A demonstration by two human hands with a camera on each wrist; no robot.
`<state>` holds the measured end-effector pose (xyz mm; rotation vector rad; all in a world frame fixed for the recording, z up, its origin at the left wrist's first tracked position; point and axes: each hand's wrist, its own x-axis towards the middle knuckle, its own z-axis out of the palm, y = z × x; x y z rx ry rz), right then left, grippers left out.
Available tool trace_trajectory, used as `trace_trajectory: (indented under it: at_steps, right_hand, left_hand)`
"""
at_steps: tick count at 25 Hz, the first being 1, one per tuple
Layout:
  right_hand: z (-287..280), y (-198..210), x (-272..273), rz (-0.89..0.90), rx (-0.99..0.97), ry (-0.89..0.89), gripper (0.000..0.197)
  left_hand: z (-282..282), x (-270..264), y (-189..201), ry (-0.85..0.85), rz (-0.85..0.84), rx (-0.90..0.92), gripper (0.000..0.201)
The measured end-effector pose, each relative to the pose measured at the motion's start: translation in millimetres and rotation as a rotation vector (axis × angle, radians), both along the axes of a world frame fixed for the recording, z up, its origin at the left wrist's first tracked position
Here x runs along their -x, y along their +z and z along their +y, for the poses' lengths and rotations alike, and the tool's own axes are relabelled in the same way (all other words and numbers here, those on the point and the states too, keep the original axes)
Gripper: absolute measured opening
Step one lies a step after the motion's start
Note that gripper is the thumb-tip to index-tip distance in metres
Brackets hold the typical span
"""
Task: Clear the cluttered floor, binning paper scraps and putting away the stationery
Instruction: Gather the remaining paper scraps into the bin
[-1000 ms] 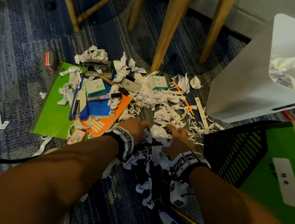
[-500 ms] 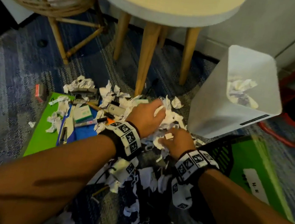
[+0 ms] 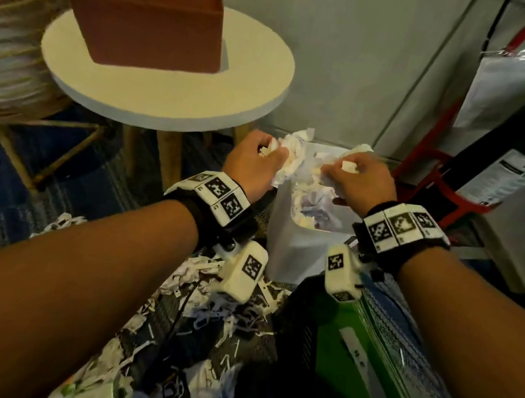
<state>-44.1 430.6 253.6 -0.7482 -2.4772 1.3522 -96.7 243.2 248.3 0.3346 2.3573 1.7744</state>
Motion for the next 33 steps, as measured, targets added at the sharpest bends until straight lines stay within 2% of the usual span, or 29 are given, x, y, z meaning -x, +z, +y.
trace_trajectory:
  at_steps: [2, 4, 9, 11, 14, 17, 20, 23, 26, 27, 30, 33]
  right_hand:
    - [12.4, -24.4, 1.5, -0.146, -0.040, 0.065, 0.041]
    - [20.5, -49.7, -4.0, -0.192, -0.081, 0.094, 0.050]
    - [28.3, -54.0, -21.2, 0.062, -0.020, -0.071, 0.045]
    - [29.7, -47.0, -28.5, 0.137, -0.009, -0.134, 0.040]
    - [29.4, -38.3, -30.6, 0.192, 0.016, -0.148, 0.032]
    - [24.0, -38.9, -26.9, 0.067, -0.101, -0.035, 0.021]
    - [10.3, -55.9, -22.9, -0.084, -0.274, 0.144, 0.040]
    - [3.3, -84.8, -16.5, -0.161, -0.438, 0.303, 0.053]
    - [4.3, -97.3, -10.2, -0.255, -0.550, 0.373, 0.053]
    - [4.1, -96.1, -7.4, -0.275, -0.573, 0.396, 0.056]
    - [-3.3, -79.3, -0.8, -0.308, -0.559, 0.469, 0.081]
    - [-16.0, -76.8, 11.8, -0.364, -0.635, 0.635, 0.095]
  left_hand:
    - [8.8, -0.7, -9.0, 0.012, -0.030, 0.033, 0.013]
    - [13.6, -3.1, -16.0, 0.027, -0.034, 0.069, 0.017]
    - [30.1, -5.5, -11.4, 0.049, 0.106, 0.126, 0.029]
    - [41.9, -5.7, -15.6, -0.062, 0.115, 0.189, 0.041]
    - [50.4, -5.7, -27.4, -0.304, 0.044, 0.392, 0.058]
    - [43.4, -7.7, -32.5, -0.309, 0.147, 0.510, 0.054]
    - [33.1, -12.5, -47.4, -0.261, 0.112, 0.644, 0.057]
    - [31.0, -19.1, -65.2, -0.237, -0.045, 0.571, 0.054]
    - [40.5, -25.9, -64.8, -0.280, -0.082, 0.407, 0.020]
    - [42.4, -26.1, -62.5, -0.294, -0.092, 0.391, 0.016]
    - [37.6, -25.3, -56.7, -0.362, -0.036, 0.593, 0.025]
    - [20.5, -21.4, -58.7, -0.382, -0.013, 0.671, 0.020]
